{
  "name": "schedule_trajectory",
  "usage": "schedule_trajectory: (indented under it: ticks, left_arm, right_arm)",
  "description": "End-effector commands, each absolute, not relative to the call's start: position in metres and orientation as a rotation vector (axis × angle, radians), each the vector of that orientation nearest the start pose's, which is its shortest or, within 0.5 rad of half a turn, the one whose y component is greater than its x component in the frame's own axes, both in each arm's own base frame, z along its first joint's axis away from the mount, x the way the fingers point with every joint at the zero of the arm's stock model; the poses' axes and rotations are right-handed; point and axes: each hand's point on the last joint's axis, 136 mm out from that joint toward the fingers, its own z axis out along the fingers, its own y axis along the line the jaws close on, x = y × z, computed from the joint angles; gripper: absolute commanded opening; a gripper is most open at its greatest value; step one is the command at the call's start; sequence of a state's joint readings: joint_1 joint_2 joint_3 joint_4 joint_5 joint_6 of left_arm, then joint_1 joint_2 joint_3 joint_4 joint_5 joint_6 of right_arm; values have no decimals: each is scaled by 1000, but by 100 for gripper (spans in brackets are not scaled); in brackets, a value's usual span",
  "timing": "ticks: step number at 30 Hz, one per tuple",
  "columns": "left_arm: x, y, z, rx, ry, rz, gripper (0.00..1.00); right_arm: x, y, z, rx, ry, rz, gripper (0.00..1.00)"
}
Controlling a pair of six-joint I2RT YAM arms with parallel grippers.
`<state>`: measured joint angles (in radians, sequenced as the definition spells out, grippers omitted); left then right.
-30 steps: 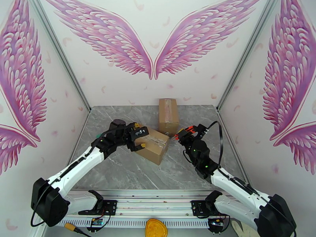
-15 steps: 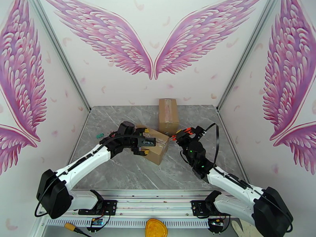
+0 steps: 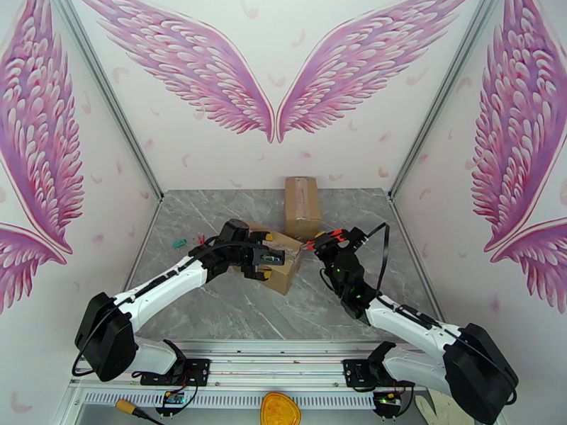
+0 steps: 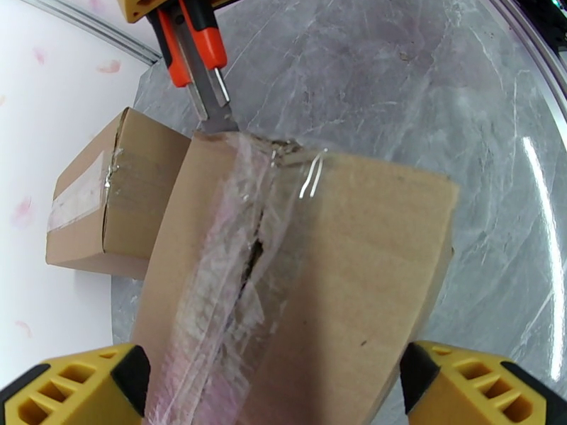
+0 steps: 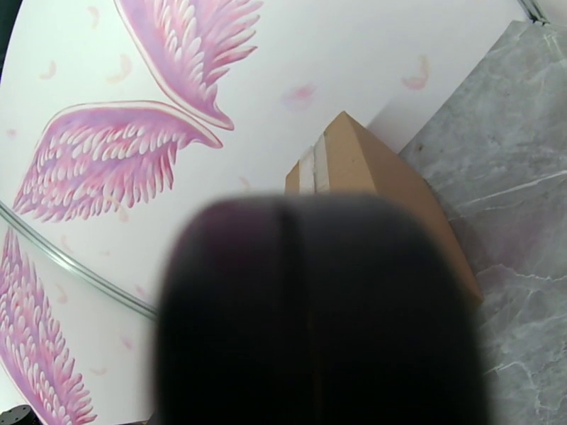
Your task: Unpack the express box
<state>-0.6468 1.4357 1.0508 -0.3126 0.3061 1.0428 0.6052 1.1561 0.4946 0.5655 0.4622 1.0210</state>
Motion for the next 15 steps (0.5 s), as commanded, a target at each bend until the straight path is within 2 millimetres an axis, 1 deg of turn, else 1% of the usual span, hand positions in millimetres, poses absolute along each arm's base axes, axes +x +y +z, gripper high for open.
schedule_trajectory:
  ticks: [1,5,8,12,15]
  left_arm:
    - [321,-305,196,1706,1321,-71,99]
    - [328,-312,199,1664,1319,-67,99]
    - [336,-313,199,1630,1338,-50,99]
    - [346,-313,200,1578,1370,-23,99]
    - [353,-312,201,1554,1373,0,99]
  right_arm:
    - [347,156,222,772,1597,913,0]
    - [348,162,214,835,1611,990,0]
    - [346,172,209,857,1641,1058,0]
    - [340,177,204,848,1725,1060,0]
    - [335,177,200,860,1775,1055,0]
